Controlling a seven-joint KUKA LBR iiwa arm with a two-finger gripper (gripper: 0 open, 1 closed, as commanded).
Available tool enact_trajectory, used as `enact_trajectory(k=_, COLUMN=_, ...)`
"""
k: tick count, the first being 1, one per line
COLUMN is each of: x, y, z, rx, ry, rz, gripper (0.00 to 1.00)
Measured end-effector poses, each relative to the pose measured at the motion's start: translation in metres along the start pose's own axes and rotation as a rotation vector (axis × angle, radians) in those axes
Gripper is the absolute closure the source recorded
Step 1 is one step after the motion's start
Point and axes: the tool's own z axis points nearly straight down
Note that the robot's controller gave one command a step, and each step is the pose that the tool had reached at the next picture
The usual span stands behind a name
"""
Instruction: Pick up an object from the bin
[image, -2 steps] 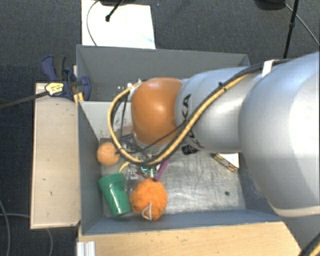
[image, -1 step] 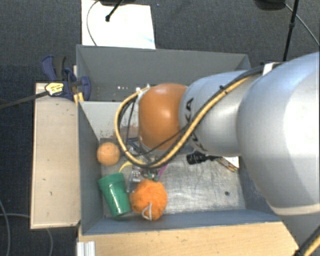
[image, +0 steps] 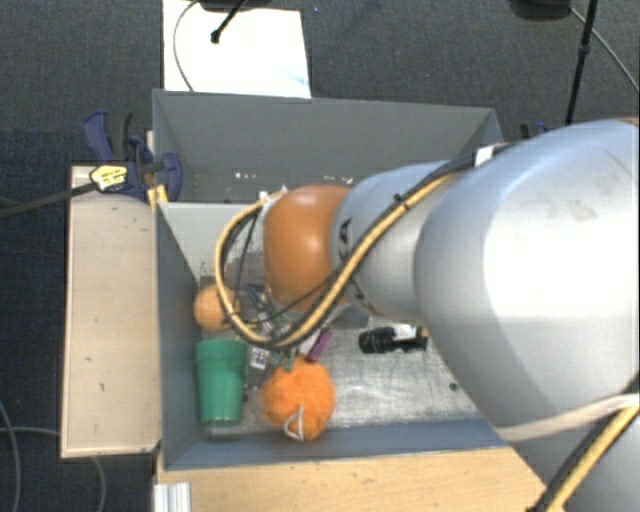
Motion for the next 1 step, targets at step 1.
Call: enact_trajectory(k=1, x=-0.0275, y=-0.0121, z=0.0029, rx=-0.018, ry=-0.002, rz=-0.058, gripper=1.0)
